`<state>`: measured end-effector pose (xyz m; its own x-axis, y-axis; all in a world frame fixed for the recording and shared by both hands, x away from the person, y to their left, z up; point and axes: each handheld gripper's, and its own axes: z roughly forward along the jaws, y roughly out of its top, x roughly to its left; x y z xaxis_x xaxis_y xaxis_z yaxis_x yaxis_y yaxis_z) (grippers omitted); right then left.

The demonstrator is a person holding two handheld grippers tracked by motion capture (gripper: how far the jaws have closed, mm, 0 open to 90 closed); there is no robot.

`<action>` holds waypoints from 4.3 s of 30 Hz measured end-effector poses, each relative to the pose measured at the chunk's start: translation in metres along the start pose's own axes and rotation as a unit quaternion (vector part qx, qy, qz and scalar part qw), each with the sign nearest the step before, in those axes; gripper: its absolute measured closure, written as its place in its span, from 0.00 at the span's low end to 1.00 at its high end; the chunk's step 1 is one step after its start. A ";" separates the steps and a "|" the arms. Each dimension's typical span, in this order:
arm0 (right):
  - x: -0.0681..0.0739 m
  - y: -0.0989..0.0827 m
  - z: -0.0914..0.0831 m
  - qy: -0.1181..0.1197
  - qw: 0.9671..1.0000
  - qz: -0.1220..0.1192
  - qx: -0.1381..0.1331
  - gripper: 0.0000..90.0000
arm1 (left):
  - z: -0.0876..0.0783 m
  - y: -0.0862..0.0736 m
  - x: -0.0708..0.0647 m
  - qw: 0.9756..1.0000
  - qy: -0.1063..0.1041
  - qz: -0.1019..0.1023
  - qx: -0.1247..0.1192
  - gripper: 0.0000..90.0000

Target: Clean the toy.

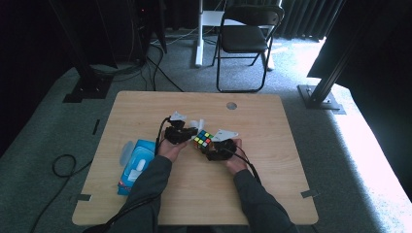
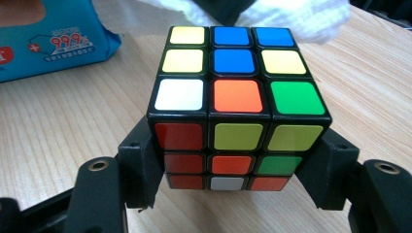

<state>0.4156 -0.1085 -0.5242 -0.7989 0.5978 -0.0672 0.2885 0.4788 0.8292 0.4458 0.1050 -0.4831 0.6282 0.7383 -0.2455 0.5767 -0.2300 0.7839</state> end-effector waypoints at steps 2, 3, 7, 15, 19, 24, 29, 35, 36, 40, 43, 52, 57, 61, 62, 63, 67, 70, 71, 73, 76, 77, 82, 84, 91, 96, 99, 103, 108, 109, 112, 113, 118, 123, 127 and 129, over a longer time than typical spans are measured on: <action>0.001 0.001 0.000 0.002 1.000 -0.001 -0.001 0.38 | 0.001 0.000 0.001 1.000 -0.003 -0.002 0.001 0.93; 0.001 0.001 0.000 0.002 1.000 -0.003 -0.002 0.38 | 0.002 -0.001 0.001 1.000 -0.004 -0.003 0.003 0.93; 0.001 0.001 -0.001 0.001 1.000 -0.004 -0.003 0.38 | 0.005 -0.003 0.001 1.000 -0.005 -0.003 0.014 0.93; -0.001 0.001 -0.003 0.000 1.000 -0.004 -0.003 0.38 | 0.007 -0.003 0.003 1.000 -0.014 -0.007 0.024 0.93; 0.000 0.001 -0.003 0.001 1.000 -0.005 -0.002 0.38 | 0.007 -0.003 0.004 0.999 -0.015 -0.010 0.028 0.93; 0.000 0.001 -0.003 0.003 1.000 -0.005 -0.004 0.38 | 0.007 -0.002 0.004 0.999 -0.017 -0.011 0.026 0.93; -0.002 0.000 -0.003 0.002 1.000 -0.006 -0.001 0.38 | 0.006 -0.002 0.003 0.999 -0.015 -0.015 0.024 0.93; -0.006 -0.007 -0.004 -0.007 1.000 -0.001 0.011 0.38 | 0.008 -0.004 0.002 0.999 0.013 -0.014 0.041 0.92; -0.007 -0.007 -0.005 -0.008 1.000 0.001 0.011 0.38 | 0.010 -0.004 0.002 0.999 0.018 -0.015 0.046 0.92; -0.015 -0.014 -0.012 -0.020 1.000 0.011 0.011 0.38 | 0.016 -0.006 -0.001 0.997 0.034 -0.008 0.074 0.91; -0.019 -0.016 -0.015 -0.025 0.999 0.018 0.009 0.38 | 0.021 -0.010 -0.006 0.995 0.045 0.007 0.092 0.89; -0.022 -0.017 -0.018 -0.030 0.999 0.024 0.004 0.38 | 0.016 -0.005 -0.016 0.993 0.081 0.027 0.086 0.67; -0.020 -0.016 -0.017 -0.030 0.999 0.023 0.003 0.38 | 0.022 -0.011 -0.015 0.985 0.121 0.014 0.118 0.65; -0.021 -0.016 -0.017 -0.031 0.999 0.025 0.003 0.38 | 0.029 -0.019 -0.016 0.984 0.125 0.005 0.128 0.59; -0.021 -0.016 -0.017 -0.030 0.999 0.025 0.002 0.38 | 0.031 -0.021 -0.016 0.984 0.125 0.004 0.127 0.57; -0.021 -0.016 -0.018 -0.031 0.999 0.026 0.002 0.38 | 0.031 -0.022 -0.016 0.984 0.125 0.002 0.126 0.54; -0.022 -0.017 -0.018 -0.032 0.999 0.027 0.003 0.38 | 0.035 -0.024 -0.018 0.985 0.117 -0.005 0.124 0.48; -0.022 -0.017 -0.018 -0.032 0.999 0.028 0.002 0.38 | 0.038 -0.026 -0.017 0.985 0.118 -0.009 0.128 0.48; -0.022 -0.017 -0.018 -0.032 0.999 0.029 0.003 0.38 | 0.038 -0.027 -0.017 0.985 0.116 -0.010 0.130 0.48; -0.022 -0.017 -0.018 -0.032 0.999 0.029 0.003 0.38 | 0.039 -0.028 -0.017 0.984 0.117 -0.007 0.131 0.48; -0.022 -0.017 -0.017 -0.032 0.999 0.028 0.003 0.38 | 0.041 -0.028 -0.018 0.983 0.124 -0.003 0.138 0.49; -0.022 -0.017 -0.017 -0.032 0.999 0.029 0.003 0.38 | 0.041 -0.028 -0.018 0.982 0.127 -0.001 0.140 0.51; -0.022 -0.017 -0.017 -0.032 0.999 0.028 0.003 0.38 | 0.039 -0.027 -0.017 0.979 0.144 0.007 0.147 0.73; -0.022 -0.018 -0.016 -0.032 0.999 0.029 0.005 0.38 | 0.038 -0.027 -0.014 0.979 0.141 0.001 0.146 0.85; -0.021 -0.020 -0.016 -0.028 0.999 0.029 0.008 0.38 | 0.028 -0.021 -0.013 0.990 0.095 -0.017 0.105 0.94; -0.020 -0.020 -0.015 -0.025 0.999 0.027 0.006 0.38 | 0.018 -0.010 -0.016 0.996 0.059 -0.004 0.066 0.94; -0.019 -0.019 -0.015 -0.021 0.999 0.023 0.005 0.38 | 0.014 -0.007 -0.017 0.998 0.035 -0.010 0.048 0.94; -0.017 -0.017 -0.015 -0.016 1.000 0.020 0.001 0.38 | 0.011 -0.005 -0.013 0.999 0.005 -0.025 0.033 0.94; -0.016 -0.017 -0.014 -0.004 1.000 0.015 0.004 0.38 | 0.010 -0.005 -0.011 0.999 -0.005 -0.028 0.021 0.94; -0.016 -0.017 -0.014 -0.003 1.000 0.013 0.004 0.38 | 0.009 -0.005 -0.011 0.999 -0.009 -0.028 0.018 0.94; -0.015 -0.017 -0.013 0.001 1.000 0.012 0.004 0.38 | 0.007 -0.002 -0.011 0.999 -0.020 -0.027 0.005 0.94; -0.014 -0.016 -0.013 0.006 1.000 0.010 0.004 0.38 | 0.007 -0.002 -0.012 0.999 -0.022 -0.026 0.003 0.94; -0.012 -0.014 -0.014 0.005 1.000 0.003 0.001 0.38 | 0.011 -0.003 -0.011 0.999 -0.024 -0.021 0.020 0.94; -0.012 -0.012 -0.016 0.004 1.000 -0.001 -0.002 0.38 | 0.017 -0.009 -0.007 0.998 -0.032 -0.035 0.031 0.94; -0.012 -0.014 -0.016 0.004 1.000 -0.002 0.000 0.38 | 0.019 -0.011 -0.007 0.998 -0.030 -0.033 0.036 0.94; -0.012 -0.014 -0.016 0.005 1.000 0.000 0.001 0.38 | 0.019 -0.011 -0.006 0.998 -0.030 -0.031 0.037 0.94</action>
<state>0.4123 -0.1324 -0.5267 -0.8041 0.5914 -0.0605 0.2902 0.4794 0.8282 0.4451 0.0908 -0.5014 0.6196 0.7133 -0.3277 0.6510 -0.2336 0.7223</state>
